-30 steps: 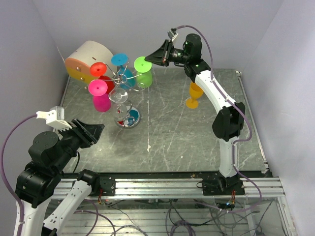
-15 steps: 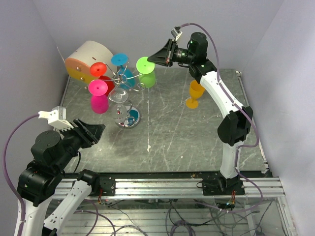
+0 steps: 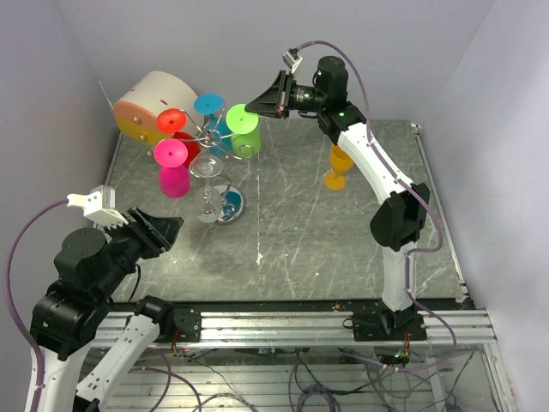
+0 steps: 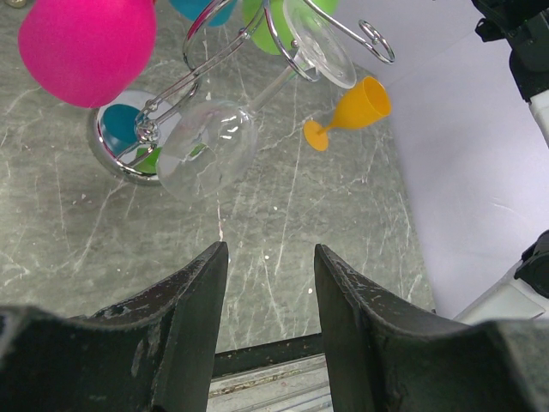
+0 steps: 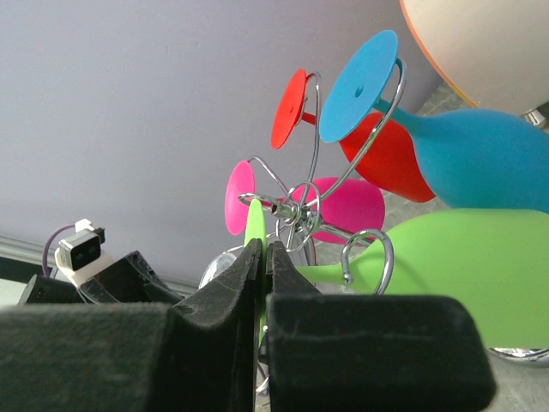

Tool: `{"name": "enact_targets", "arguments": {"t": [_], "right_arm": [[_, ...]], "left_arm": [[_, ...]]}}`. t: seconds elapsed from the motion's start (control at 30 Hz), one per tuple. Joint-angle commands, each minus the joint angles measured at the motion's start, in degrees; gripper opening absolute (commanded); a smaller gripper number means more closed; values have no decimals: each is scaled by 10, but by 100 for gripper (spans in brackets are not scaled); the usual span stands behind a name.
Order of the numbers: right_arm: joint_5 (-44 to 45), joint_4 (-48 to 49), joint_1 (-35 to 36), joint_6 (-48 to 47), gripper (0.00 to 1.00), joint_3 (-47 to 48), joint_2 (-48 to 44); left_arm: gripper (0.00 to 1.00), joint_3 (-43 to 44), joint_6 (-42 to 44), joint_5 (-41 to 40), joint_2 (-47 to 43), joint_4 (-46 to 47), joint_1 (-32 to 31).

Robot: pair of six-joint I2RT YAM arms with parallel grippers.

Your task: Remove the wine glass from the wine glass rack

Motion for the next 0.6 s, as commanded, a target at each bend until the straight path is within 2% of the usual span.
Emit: {"name": "enact_targets", "arguments": {"t": [0.0, 0.27, 0.57], "right_arm": [[-5, -2, 7, 0, 0, 49, 29], [22, 11, 7, -9, 0, 68, 58], [46, 80, -8, 13, 0, 56, 74]], "left_arm": [[56, 10, 1, -10, -5, 6, -2], [56, 13, 0, -8, -6, 7, -2], [56, 23, 2, -14, -6, 0, -2]]}}
